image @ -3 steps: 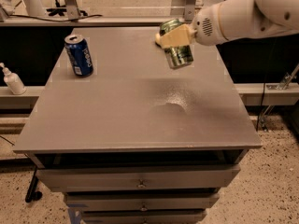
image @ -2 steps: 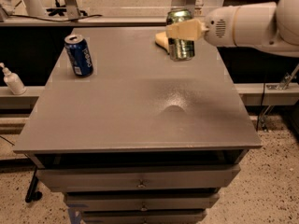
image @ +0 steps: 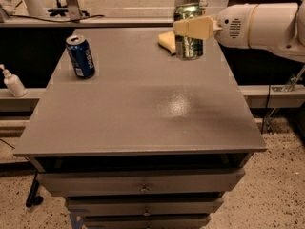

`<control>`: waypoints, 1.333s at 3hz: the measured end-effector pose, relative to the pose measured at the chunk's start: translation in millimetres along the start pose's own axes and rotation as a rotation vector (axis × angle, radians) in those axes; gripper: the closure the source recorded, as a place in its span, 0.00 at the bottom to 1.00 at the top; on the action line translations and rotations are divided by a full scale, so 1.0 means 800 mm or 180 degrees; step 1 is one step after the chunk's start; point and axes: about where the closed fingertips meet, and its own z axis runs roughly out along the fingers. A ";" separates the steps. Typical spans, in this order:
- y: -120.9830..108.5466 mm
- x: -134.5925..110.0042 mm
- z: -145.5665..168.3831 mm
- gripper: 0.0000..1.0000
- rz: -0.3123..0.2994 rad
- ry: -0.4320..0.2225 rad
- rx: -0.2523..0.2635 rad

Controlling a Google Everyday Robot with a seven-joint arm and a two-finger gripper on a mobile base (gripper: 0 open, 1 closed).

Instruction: Place green can upright

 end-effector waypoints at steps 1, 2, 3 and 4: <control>0.007 -0.003 0.004 1.00 -0.0202 -0.0040 -0.0074; 0.010 -0.003 0.012 1.00 -0.0506 -0.0256 -0.0233; 0.007 0.009 0.028 1.00 -0.0947 -0.0410 -0.0291; -0.002 0.027 0.040 1.00 -0.1441 -0.0488 -0.0146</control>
Offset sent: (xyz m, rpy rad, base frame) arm 0.0004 0.0242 -0.0035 -0.0446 -0.4016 0.1910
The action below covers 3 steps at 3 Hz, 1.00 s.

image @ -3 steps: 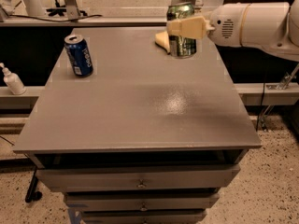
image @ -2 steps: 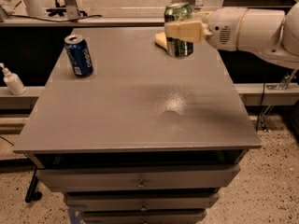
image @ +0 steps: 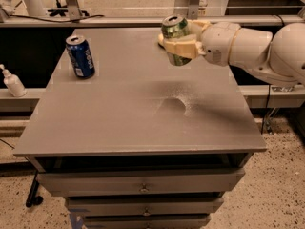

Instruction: Place green can upright

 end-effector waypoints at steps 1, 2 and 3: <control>0.002 0.029 0.008 1.00 -0.0411 0.0025 0.0139; 0.001 0.056 0.013 1.00 -0.0397 -0.0014 0.0219; -0.006 0.075 0.012 1.00 -0.0162 -0.0127 0.0286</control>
Offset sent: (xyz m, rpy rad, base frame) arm 0.0184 -0.0074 -0.0705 -0.0203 -0.1048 -0.0914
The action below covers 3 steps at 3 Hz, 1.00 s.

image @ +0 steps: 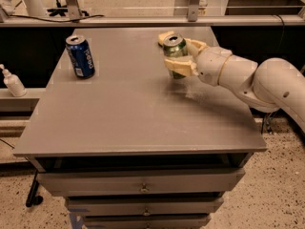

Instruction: Place green can upright

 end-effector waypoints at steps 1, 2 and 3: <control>-0.007 0.013 -0.002 1.00 0.0235 -0.0093 0.0050; -0.010 0.022 -0.002 0.82 0.0346 -0.0065 0.0055; -0.014 0.032 -0.002 0.59 0.0456 0.0027 0.0074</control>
Offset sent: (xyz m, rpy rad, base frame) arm 0.0140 -0.0201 -0.0243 0.1069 0.1111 -0.0299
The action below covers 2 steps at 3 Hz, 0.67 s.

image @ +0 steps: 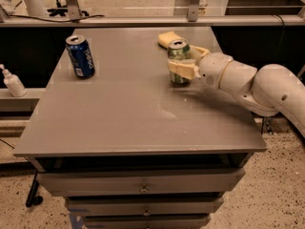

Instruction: Place green can upright

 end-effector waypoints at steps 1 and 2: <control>-0.003 0.010 0.000 0.36 0.0100 0.0084 0.0029; -0.005 0.015 -0.001 0.12 0.0151 0.0132 0.0044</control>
Offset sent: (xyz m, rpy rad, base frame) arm 0.0045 -0.0128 -0.0163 0.0012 0.0875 -0.0376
